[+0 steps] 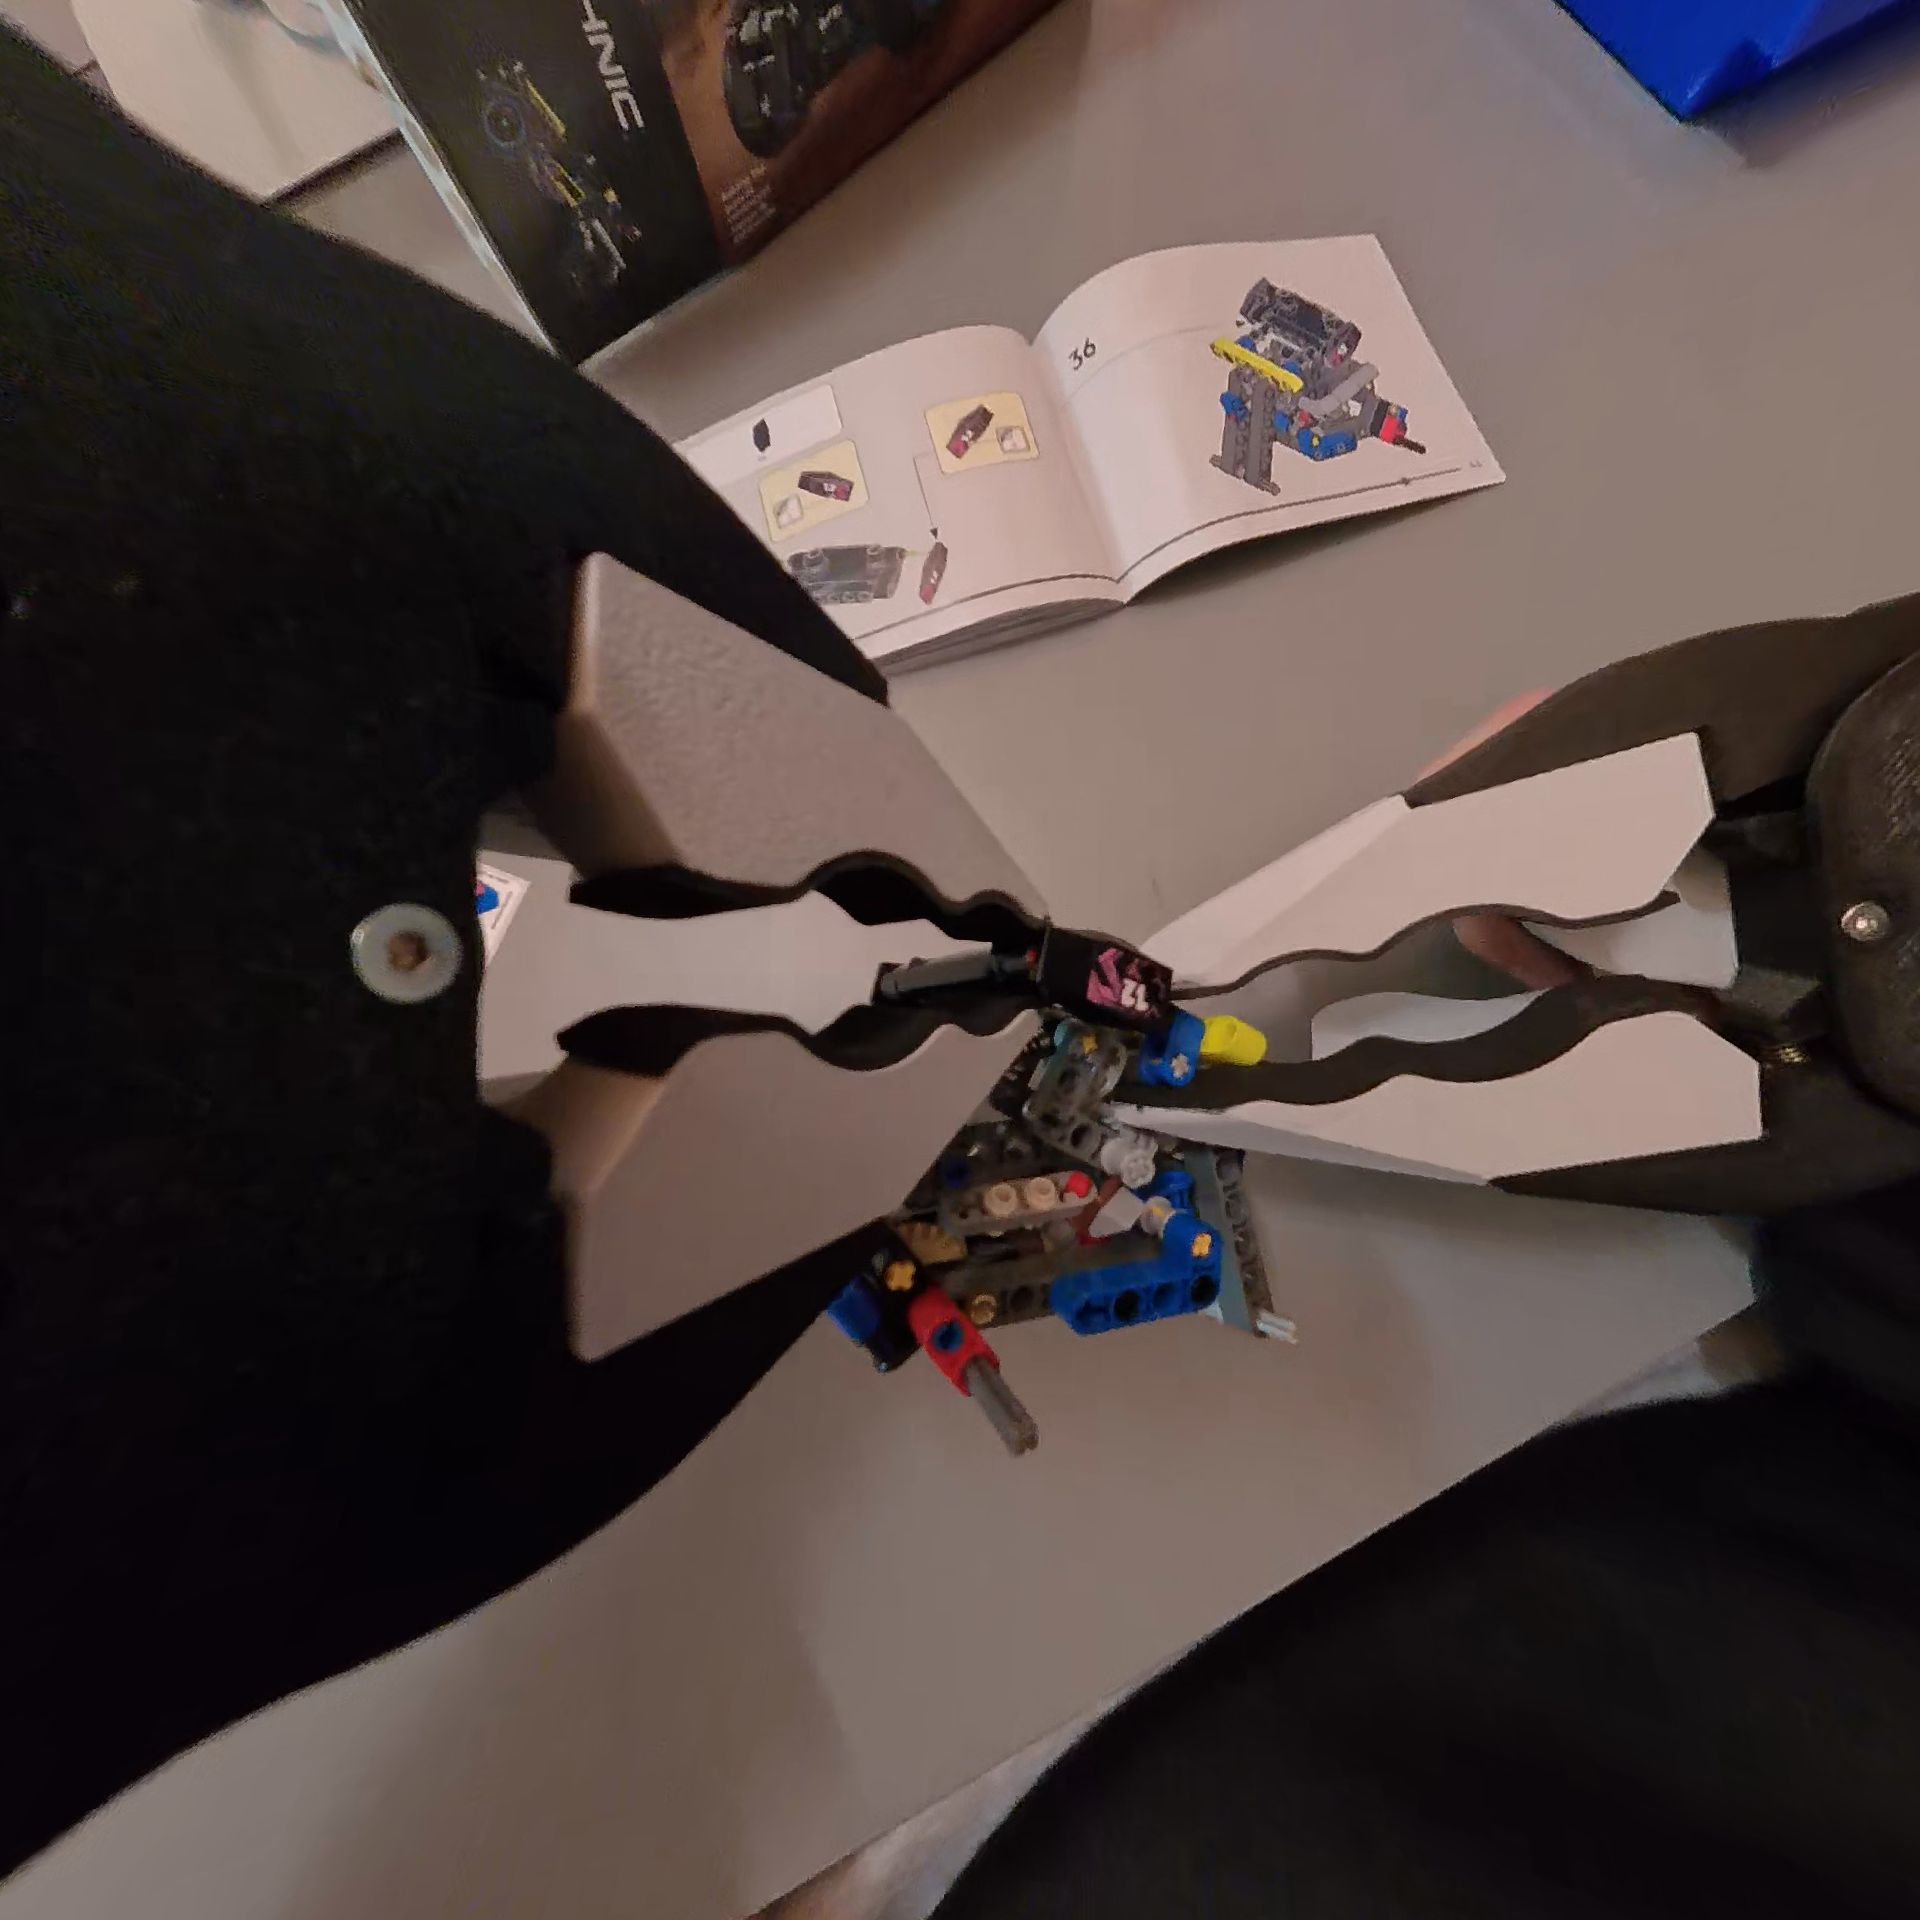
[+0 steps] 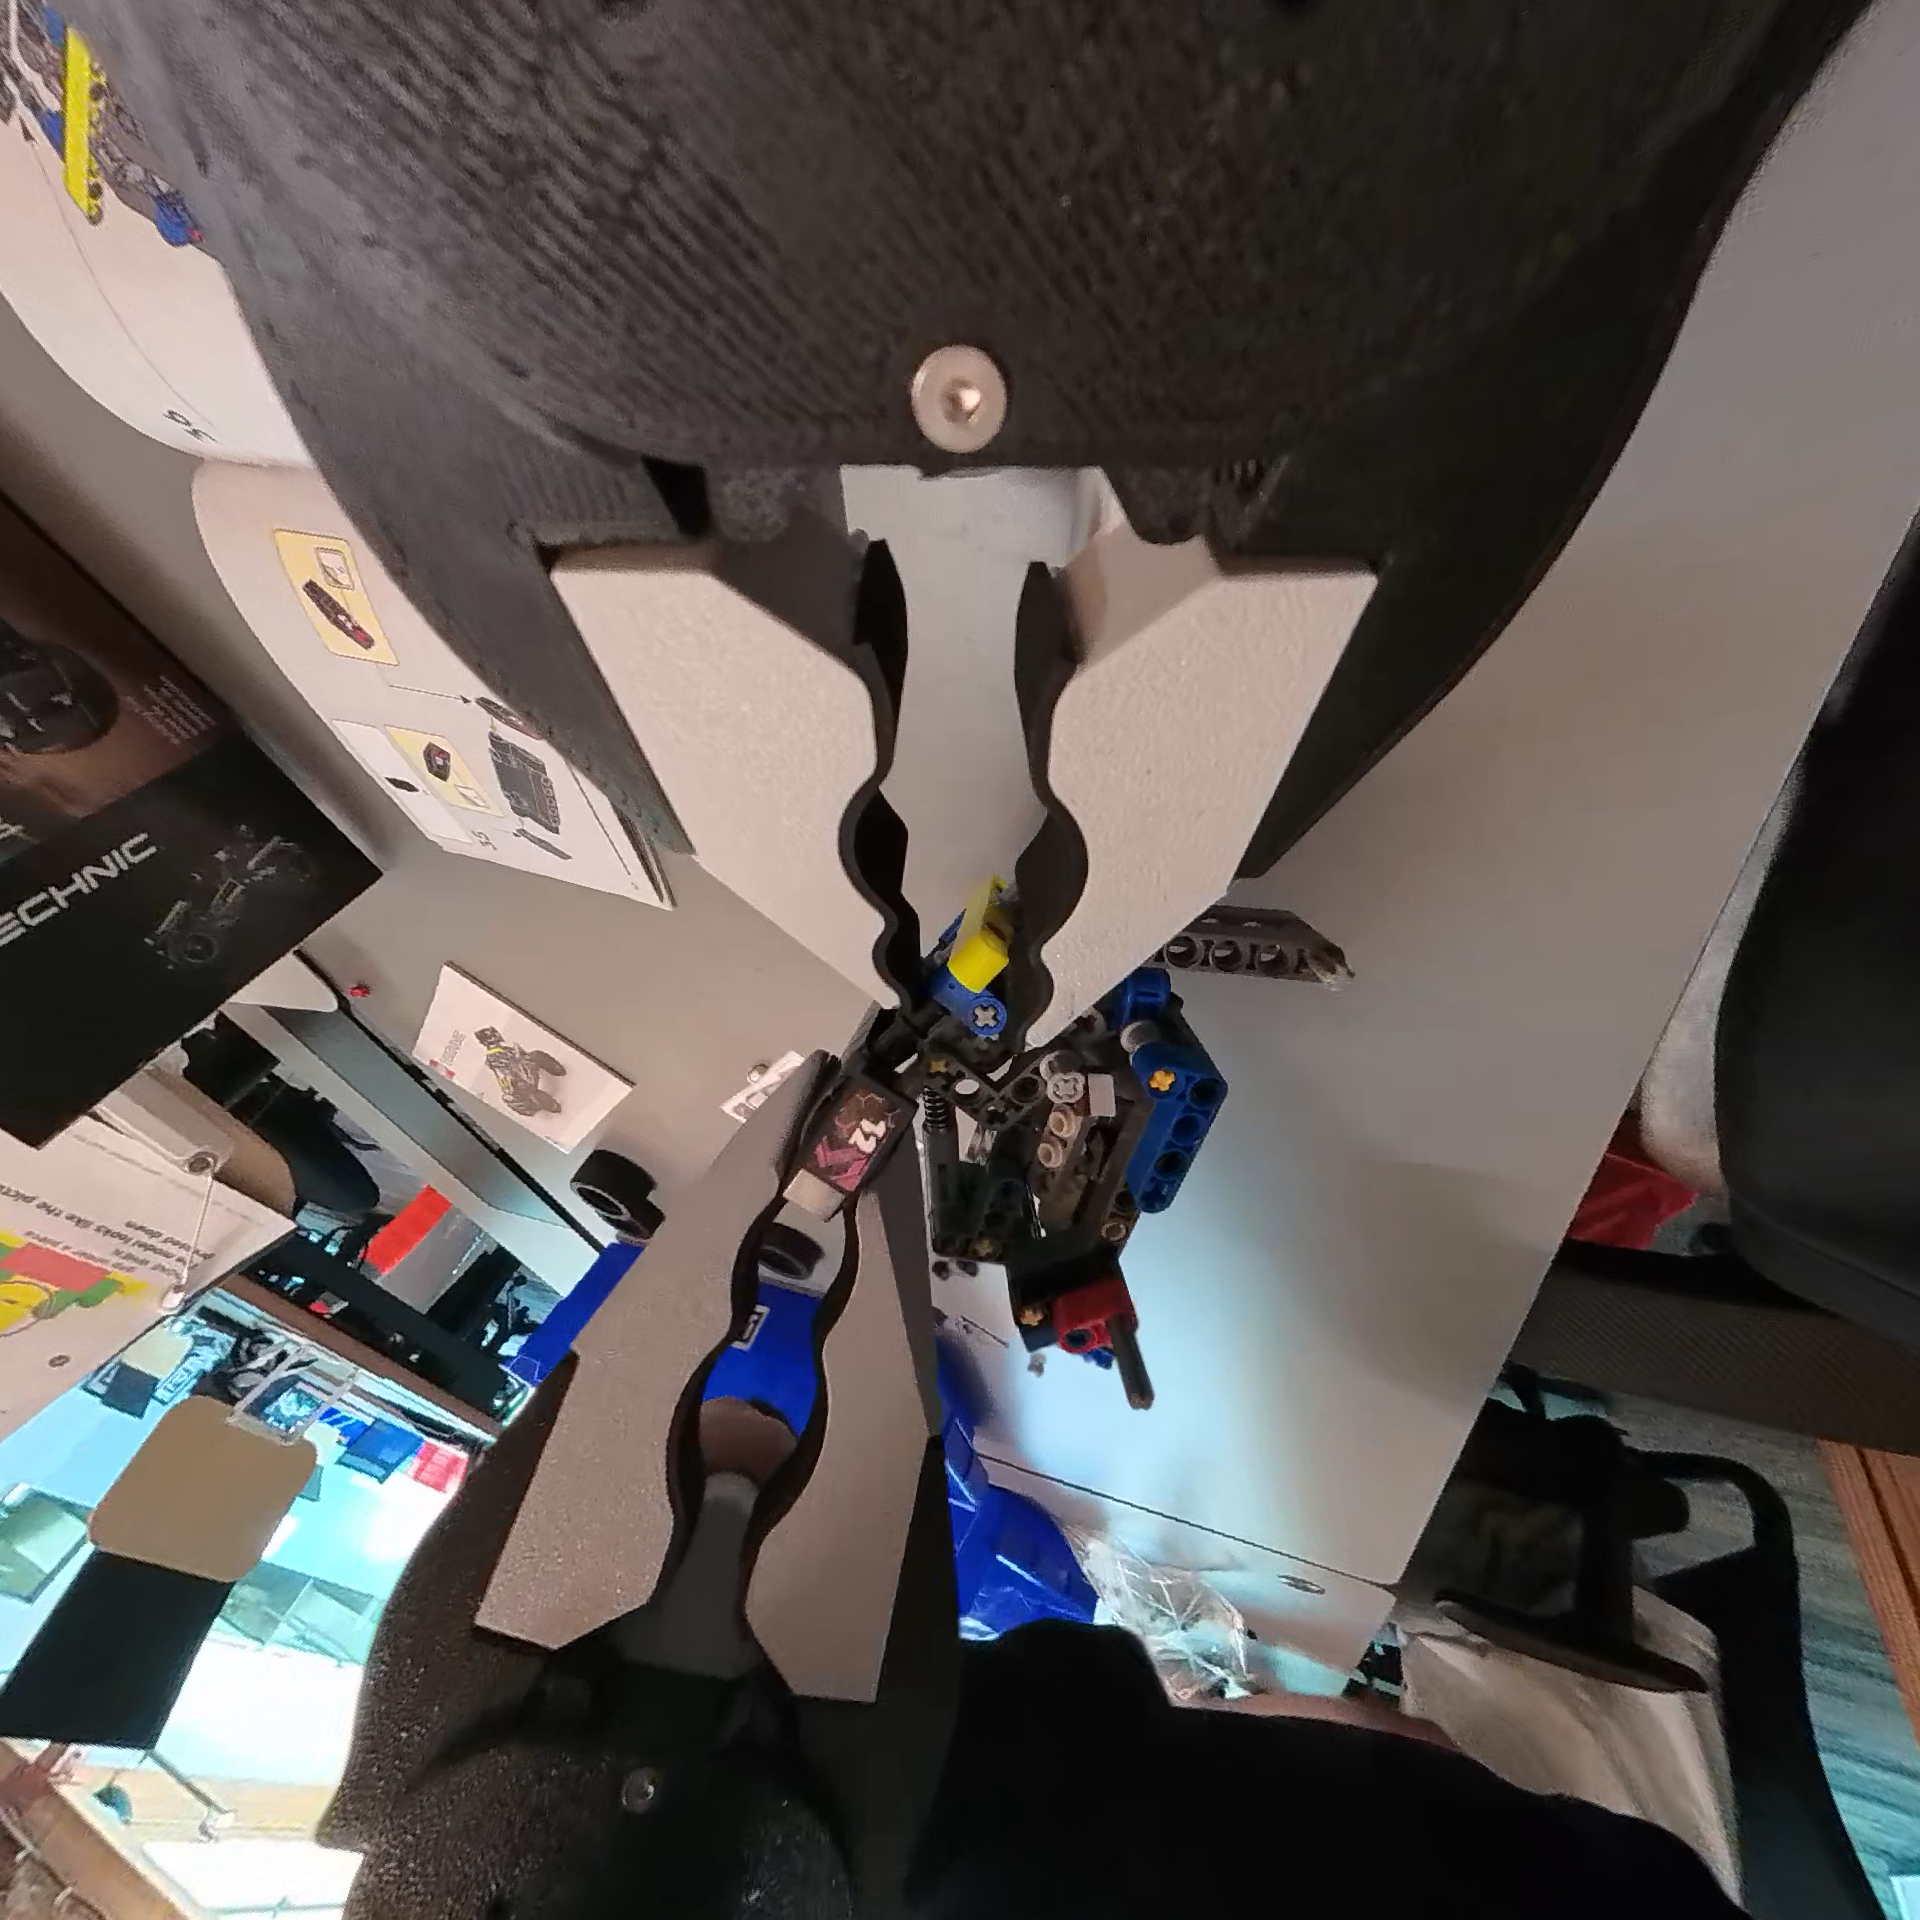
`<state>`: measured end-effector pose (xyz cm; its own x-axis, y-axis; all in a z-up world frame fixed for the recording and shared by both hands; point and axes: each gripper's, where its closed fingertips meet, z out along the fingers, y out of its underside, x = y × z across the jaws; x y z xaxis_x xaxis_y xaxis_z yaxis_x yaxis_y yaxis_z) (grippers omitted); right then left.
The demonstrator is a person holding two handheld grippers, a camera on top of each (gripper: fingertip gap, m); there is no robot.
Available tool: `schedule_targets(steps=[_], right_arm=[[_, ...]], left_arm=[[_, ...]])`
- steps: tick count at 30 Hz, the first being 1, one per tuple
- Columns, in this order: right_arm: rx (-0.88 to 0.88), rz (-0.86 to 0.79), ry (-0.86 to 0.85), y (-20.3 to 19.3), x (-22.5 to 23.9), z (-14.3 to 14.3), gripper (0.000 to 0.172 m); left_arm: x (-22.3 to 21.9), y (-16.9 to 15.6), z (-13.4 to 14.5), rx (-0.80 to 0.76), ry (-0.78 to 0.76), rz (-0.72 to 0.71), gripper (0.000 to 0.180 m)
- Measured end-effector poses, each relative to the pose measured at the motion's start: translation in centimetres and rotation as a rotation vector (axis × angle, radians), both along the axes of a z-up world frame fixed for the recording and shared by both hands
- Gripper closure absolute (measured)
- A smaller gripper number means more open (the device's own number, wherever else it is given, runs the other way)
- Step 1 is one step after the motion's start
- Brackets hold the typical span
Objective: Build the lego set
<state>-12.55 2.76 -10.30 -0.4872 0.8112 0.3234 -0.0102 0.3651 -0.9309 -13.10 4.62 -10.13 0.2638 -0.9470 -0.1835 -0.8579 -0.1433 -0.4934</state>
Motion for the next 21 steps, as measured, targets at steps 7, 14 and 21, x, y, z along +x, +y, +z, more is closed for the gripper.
schedule_targets(steps=[7,14,21], right_arm=[[-0.002,0.030,-0.004,-0.3,0.2,0.0,0.160],[0.035,0.072,-0.042,-1.1,0.3,-0.8,0.160],[0.036,0.081,-0.053,-1.0,0.4,-0.9,0.161]], left_arm=[[0.2,-0.4,0.0,-0.012,-0.037,-0.001,0.175],[0.2,-1.5,-0.9,-0.069,0.074,-0.047,0.173],[0.4,-1.3,-1.2,-0.064,0.035,-0.032,0.174]])
